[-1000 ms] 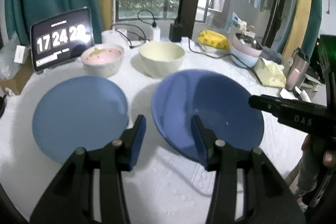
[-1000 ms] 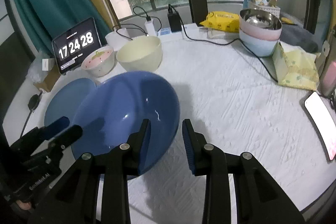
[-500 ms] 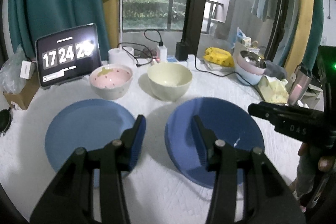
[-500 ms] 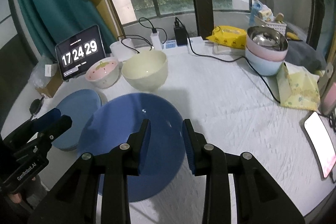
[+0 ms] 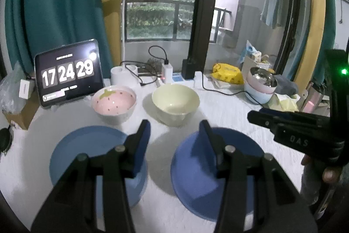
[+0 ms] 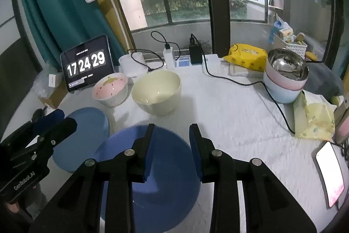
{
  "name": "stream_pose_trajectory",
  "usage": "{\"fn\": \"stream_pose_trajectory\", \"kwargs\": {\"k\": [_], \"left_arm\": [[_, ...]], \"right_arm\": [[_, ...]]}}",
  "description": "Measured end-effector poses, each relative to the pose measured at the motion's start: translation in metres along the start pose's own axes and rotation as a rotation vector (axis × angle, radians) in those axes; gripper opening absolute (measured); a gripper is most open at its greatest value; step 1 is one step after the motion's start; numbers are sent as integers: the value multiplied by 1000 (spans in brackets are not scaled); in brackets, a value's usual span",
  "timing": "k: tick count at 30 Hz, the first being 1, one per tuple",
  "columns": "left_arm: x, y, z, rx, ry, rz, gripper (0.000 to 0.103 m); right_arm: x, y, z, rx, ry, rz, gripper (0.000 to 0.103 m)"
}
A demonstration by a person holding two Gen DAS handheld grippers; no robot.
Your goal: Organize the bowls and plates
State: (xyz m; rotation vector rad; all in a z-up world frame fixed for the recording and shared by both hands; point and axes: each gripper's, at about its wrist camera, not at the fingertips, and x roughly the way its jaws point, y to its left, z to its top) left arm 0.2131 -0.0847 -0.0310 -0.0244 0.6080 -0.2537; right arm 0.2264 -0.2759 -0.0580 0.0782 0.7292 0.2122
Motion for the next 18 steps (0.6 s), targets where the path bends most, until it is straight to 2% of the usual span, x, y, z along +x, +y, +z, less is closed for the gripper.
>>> {"fn": "stream_pose_trajectory", "kwargs": {"k": [10,18], "left_arm": [[18,1,23,20,-12,7,49],[47,7,38,-7,32,-29,49]], "right_arm": [[13,-10,24,-1,-18,-3,33],[31,-22,45,2,-22,-15,33]]}}
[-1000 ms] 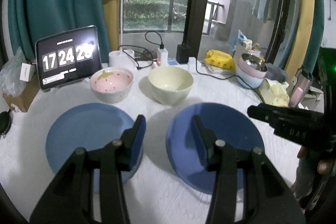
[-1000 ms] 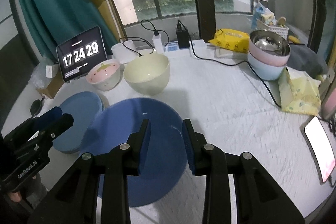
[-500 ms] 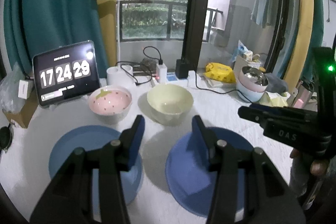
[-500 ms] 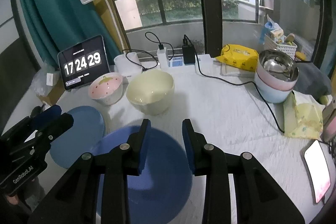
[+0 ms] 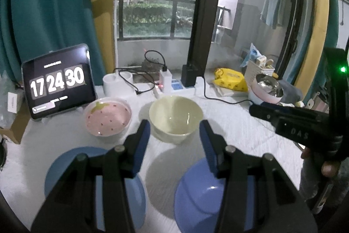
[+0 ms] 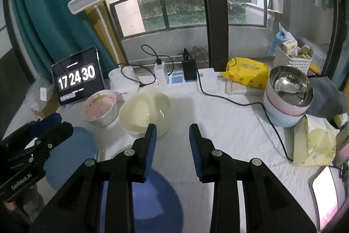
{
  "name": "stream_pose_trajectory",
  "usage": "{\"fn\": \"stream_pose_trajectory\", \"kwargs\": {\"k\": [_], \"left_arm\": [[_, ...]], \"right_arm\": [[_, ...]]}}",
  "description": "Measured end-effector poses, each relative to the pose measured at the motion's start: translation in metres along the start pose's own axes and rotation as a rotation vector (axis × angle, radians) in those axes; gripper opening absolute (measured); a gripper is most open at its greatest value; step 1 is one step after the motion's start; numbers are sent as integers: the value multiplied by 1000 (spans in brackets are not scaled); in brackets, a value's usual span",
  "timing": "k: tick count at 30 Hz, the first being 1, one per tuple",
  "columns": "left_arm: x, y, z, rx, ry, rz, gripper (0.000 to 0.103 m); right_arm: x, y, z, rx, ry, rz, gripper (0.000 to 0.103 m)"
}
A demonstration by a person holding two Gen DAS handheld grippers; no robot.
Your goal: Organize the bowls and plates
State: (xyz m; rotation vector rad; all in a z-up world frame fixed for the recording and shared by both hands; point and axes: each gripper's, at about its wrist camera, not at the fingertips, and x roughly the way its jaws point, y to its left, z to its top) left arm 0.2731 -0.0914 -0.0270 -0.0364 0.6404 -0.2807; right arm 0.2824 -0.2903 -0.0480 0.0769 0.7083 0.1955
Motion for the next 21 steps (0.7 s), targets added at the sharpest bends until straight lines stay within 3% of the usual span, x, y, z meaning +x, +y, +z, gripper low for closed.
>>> {"fn": "stream_pose_trajectory", "kwargs": {"k": [9,21], "left_arm": [[37,12,10,-24,68,-18,49],[103,36,17,-107,232,-40,49]], "right_arm": [[34,-4,13,-5,37,13,33],[91,-4,34,-14,132,86,33]]}}
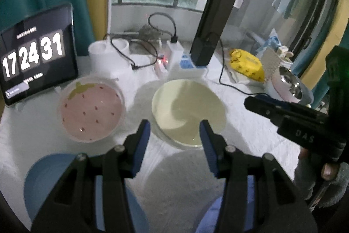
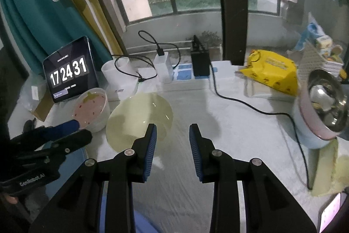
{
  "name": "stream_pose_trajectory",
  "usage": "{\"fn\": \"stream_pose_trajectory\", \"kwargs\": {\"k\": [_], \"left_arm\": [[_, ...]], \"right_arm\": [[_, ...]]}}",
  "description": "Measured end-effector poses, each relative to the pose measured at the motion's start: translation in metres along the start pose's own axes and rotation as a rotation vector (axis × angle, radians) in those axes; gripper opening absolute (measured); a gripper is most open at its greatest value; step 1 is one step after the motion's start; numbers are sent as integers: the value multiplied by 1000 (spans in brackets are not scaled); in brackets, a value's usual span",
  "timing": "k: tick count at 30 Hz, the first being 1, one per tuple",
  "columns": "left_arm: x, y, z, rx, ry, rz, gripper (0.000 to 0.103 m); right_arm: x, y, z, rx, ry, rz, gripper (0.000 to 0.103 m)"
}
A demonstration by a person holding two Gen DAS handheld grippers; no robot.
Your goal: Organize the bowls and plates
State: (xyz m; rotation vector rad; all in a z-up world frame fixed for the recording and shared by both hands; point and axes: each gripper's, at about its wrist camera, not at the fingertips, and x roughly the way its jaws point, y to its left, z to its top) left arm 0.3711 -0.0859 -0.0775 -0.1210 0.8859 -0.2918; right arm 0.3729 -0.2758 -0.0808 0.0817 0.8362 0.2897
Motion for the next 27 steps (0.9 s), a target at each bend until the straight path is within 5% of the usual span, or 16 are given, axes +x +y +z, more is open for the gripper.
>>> {"fn": "stream_pose_trajectory", "kwargs": {"k": [14,27], "left_arm": [[61,13,11,-33,149,27,48],[75,10,6,2,183,29,37]], "right_arm": [[66,-9,19,9,177,72,33],[106,-13,12,54,360,118,33]]}}
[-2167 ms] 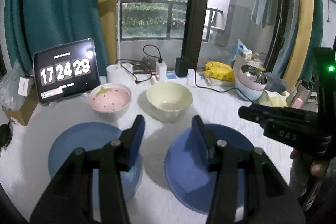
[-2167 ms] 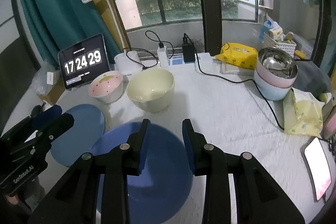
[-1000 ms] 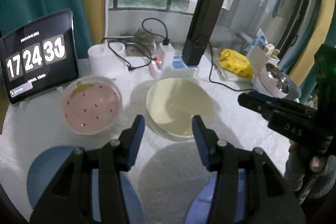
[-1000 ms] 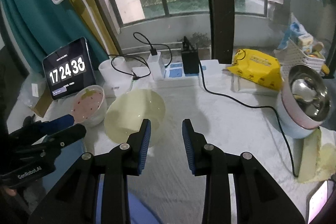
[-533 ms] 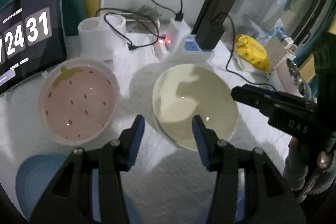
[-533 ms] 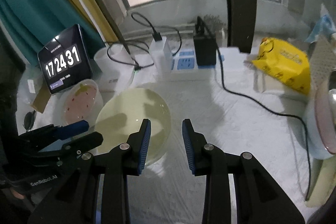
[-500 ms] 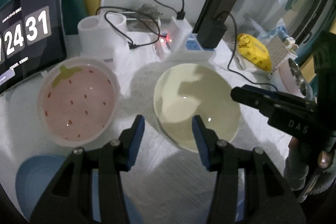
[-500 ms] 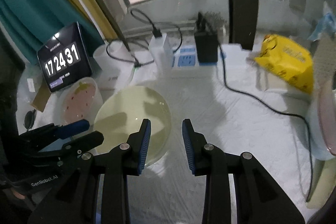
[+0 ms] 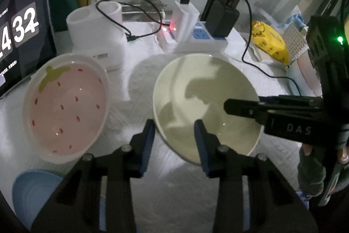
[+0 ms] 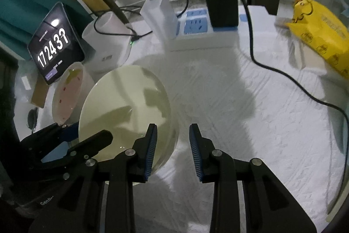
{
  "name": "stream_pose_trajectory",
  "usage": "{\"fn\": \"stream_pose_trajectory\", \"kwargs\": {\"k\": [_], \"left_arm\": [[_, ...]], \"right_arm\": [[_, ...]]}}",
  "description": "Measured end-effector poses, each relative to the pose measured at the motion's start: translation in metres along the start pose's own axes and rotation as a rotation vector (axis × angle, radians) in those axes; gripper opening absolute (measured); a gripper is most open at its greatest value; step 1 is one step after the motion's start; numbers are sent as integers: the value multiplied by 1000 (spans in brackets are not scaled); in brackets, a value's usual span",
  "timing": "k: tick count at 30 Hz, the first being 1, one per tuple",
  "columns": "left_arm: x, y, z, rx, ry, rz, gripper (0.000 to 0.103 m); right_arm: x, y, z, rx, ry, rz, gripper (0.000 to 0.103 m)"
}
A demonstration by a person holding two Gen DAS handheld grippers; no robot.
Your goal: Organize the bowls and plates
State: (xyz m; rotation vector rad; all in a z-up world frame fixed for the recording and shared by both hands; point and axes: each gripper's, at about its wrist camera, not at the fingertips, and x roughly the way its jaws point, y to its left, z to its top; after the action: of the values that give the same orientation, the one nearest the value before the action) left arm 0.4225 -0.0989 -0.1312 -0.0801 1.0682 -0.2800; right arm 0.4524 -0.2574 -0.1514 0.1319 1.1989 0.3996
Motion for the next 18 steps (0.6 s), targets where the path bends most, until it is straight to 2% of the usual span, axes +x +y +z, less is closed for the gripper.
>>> {"fn": "stream_pose_trajectory", "kwargs": {"k": [2,4,9,18], "left_arm": [[1,1,0,3,-4,5,35],[1,1,0,2,-8,1,35],[1,-2,-2,19,-26,15,32],[-14,-9,-3,50,-97,49,28]], "right_arm": [[3,1,0,-6,10,17,32],[5,1,1,-10,20,31,26],[3,10,1,-51,14,-28,24],[-14,14,-2,-102,-73,-69,15]]}}
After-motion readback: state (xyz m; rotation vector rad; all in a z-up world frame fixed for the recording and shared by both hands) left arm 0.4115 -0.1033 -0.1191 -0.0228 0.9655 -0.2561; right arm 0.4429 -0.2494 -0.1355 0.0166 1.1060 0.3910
